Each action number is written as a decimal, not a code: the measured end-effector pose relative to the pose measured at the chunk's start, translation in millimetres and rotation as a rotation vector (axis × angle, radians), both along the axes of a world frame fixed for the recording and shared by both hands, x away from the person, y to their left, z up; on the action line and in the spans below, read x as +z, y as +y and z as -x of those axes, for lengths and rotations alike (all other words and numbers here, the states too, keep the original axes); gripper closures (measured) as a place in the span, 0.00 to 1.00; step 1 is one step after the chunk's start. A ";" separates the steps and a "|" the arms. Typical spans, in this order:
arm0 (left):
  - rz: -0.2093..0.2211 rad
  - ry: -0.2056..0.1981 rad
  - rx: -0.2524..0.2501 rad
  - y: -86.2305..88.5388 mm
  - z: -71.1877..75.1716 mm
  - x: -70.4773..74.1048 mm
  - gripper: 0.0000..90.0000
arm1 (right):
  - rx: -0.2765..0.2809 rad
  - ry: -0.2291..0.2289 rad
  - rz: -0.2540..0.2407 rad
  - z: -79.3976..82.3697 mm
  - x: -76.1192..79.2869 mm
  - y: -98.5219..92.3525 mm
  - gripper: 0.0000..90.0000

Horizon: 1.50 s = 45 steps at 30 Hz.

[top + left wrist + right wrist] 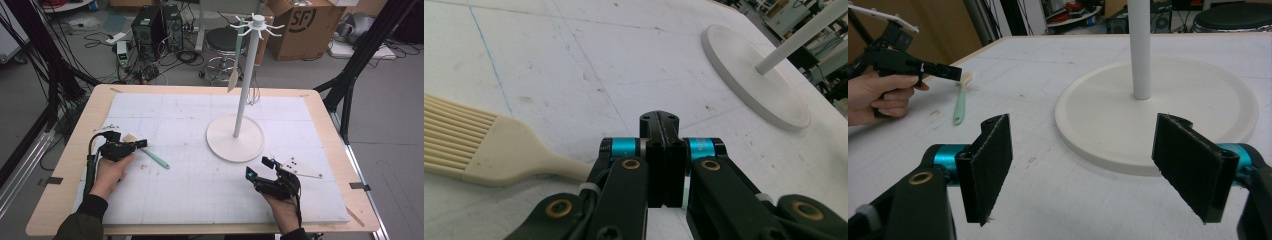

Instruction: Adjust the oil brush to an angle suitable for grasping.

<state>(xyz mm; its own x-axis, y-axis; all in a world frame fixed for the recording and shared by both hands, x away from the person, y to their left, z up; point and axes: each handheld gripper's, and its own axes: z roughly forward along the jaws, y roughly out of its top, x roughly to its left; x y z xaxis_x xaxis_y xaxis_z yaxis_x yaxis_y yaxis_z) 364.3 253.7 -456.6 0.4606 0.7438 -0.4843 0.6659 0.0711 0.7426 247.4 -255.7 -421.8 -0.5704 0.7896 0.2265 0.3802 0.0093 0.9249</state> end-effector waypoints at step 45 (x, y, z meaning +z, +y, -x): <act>-0.236 0.138 -0.084 -14.8 -20.0 8.5 1.00 | -0.024 0.030 -0.060 3.7 -2.6 -10.6 0.27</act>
